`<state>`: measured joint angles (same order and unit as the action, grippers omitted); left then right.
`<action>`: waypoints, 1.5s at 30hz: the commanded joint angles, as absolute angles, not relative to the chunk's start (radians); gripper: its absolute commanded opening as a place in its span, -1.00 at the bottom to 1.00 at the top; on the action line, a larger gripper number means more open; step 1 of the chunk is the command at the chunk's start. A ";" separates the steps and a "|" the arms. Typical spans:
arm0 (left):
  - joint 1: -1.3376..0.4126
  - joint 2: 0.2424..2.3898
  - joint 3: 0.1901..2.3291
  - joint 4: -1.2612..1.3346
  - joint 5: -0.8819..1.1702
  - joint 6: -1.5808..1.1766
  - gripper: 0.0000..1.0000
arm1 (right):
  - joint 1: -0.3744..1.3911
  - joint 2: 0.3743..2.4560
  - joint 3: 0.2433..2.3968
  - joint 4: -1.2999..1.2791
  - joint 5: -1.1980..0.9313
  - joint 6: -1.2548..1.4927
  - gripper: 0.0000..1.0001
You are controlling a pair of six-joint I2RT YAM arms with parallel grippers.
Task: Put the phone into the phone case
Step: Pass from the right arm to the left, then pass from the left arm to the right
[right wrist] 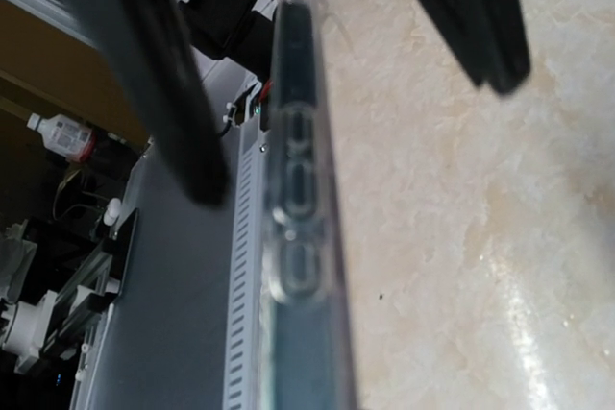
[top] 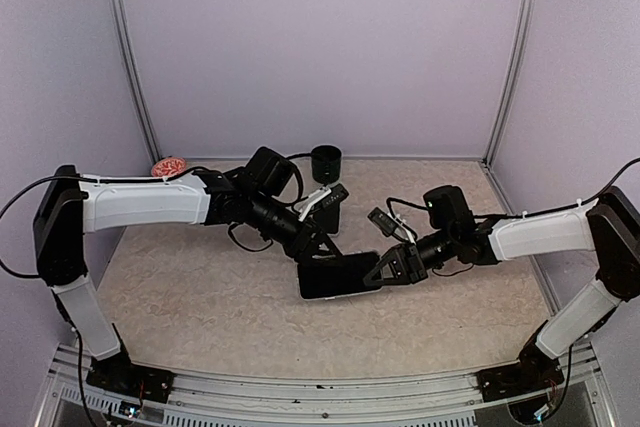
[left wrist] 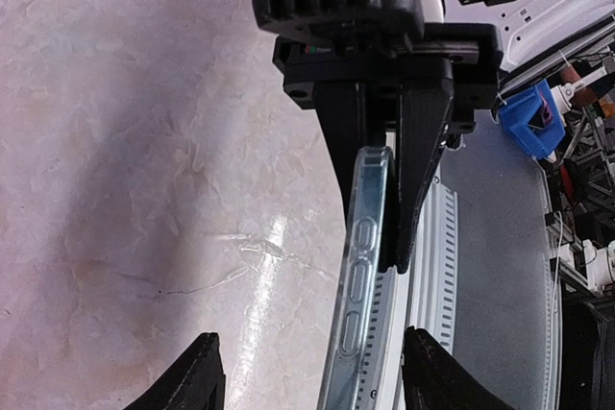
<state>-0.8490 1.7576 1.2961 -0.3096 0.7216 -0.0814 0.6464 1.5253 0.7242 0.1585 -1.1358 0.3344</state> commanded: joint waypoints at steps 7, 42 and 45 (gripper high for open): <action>-0.868 1.820 1.347 -0.388 0.762 -0.021 -0.28 | 0.663 1.496 0.769 0.135 -1.148 0.286 -1.00; -0.777 1.567 0.909 0.787 0.565 -0.702 -1.00 | 0.555 1.286 0.649 0.416 -0.845 0.578 0.77; -0.794 1.584 0.874 0.959 0.513 -0.766 -1.00 | 0.555 1.297 0.634 0.478 -0.838 0.631 0.75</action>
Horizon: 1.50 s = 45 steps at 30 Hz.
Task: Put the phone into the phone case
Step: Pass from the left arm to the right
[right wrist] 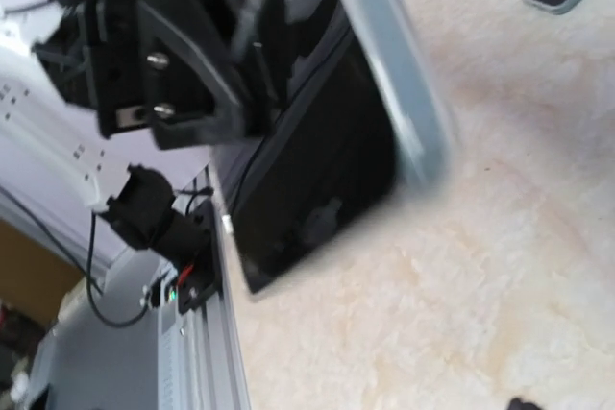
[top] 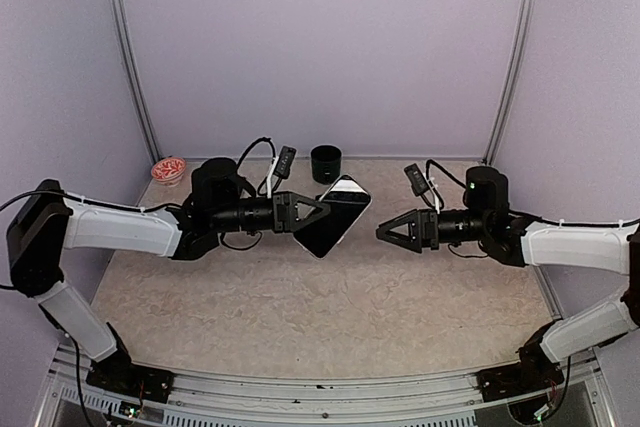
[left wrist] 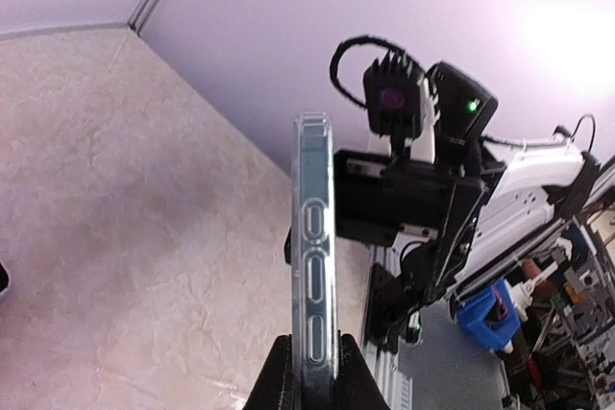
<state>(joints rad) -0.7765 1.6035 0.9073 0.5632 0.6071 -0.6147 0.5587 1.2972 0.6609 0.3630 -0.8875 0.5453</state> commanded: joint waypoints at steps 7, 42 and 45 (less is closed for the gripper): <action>-0.869 1.666 0.844 1.229 0.367 -0.808 -1.00 | 0.569 1.297 0.640 0.538 -0.787 0.678 0.70; -1.036 1.869 0.840 1.565 0.065 -0.802 -1.00 | 0.630 1.358 0.687 0.852 -0.825 0.835 -0.79; -1.038 1.871 0.836 1.561 0.052 -0.800 -1.00 | 0.633 1.368 0.690 0.870 -0.844 0.847 -0.97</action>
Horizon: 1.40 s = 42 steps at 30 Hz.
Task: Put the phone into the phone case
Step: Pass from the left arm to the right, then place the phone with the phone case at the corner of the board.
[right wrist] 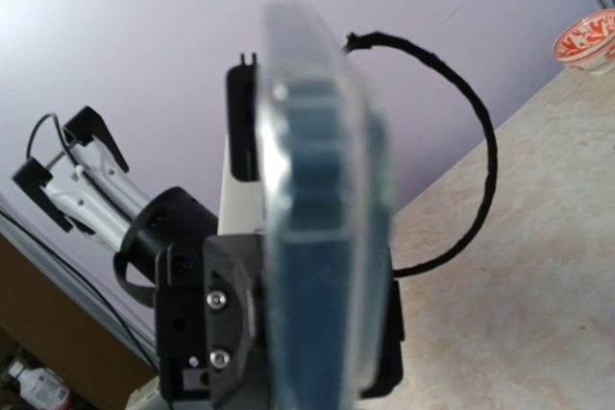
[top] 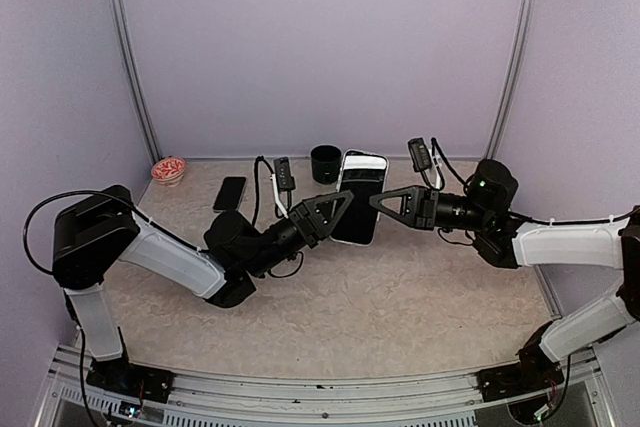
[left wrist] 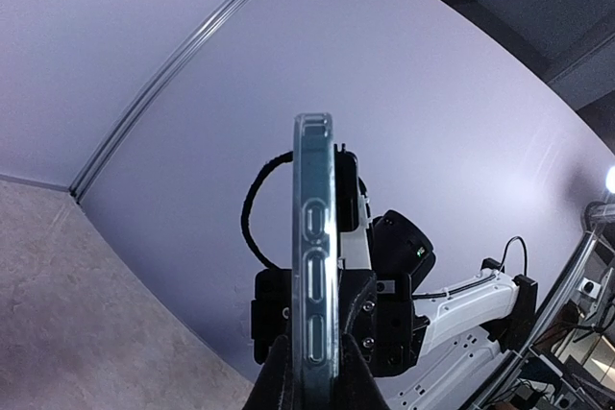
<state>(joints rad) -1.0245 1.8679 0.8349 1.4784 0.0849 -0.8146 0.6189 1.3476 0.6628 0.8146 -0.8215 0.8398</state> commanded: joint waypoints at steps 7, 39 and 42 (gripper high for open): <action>-1.034 1.873 0.820 1.555 0.034 -0.815 -0.20 | 0.631 1.374 0.713 0.847 -0.887 0.851 -1.00; -0.912 0.968 0.484 0.560 -0.246 -0.516 0.98 | 0.211 1.791 1.323 -0.223 -0.997 0.347 -1.00; -0.909 0.934 0.474 0.521 -0.256 -0.517 0.98 | 0.180 1.875 1.422 -0.308 -0.971 0.306 -1.00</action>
